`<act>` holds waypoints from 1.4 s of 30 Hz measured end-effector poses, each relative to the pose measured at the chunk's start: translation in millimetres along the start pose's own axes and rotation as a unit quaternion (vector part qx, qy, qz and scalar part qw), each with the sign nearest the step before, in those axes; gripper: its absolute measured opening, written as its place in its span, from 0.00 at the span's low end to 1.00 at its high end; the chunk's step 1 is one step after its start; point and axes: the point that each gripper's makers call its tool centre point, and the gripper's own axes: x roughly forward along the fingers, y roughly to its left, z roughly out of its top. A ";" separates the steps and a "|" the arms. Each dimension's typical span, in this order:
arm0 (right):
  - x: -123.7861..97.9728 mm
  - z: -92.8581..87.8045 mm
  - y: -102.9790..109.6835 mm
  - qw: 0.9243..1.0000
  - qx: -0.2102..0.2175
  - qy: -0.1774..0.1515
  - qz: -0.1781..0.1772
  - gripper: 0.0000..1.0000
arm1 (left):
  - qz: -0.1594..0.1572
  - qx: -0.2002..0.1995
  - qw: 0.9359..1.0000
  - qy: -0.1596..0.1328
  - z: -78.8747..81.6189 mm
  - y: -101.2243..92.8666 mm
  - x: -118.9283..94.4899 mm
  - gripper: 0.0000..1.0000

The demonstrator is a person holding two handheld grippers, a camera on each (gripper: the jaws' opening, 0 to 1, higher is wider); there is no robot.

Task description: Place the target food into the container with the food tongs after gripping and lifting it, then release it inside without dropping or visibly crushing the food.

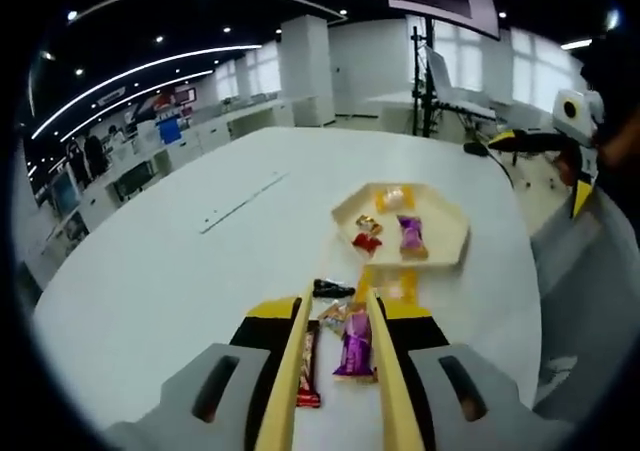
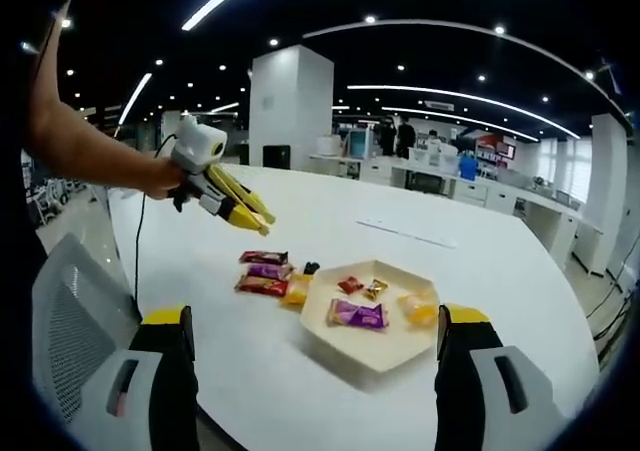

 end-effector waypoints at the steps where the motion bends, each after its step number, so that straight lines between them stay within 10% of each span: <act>1: 0.2 0.1 0.1 1.000 0.000 0.000 0.000 0.99 | 0.000 0.006 1.000 0.006 -3.3 -0.8 0.7 0.25; 42: -1.0 3.2 -0.4 1.000 0.009 -0.011 -0.001 0.99 | -0.015 0.022 0.997 0.077 -65.2 -9.1 21.1 0.25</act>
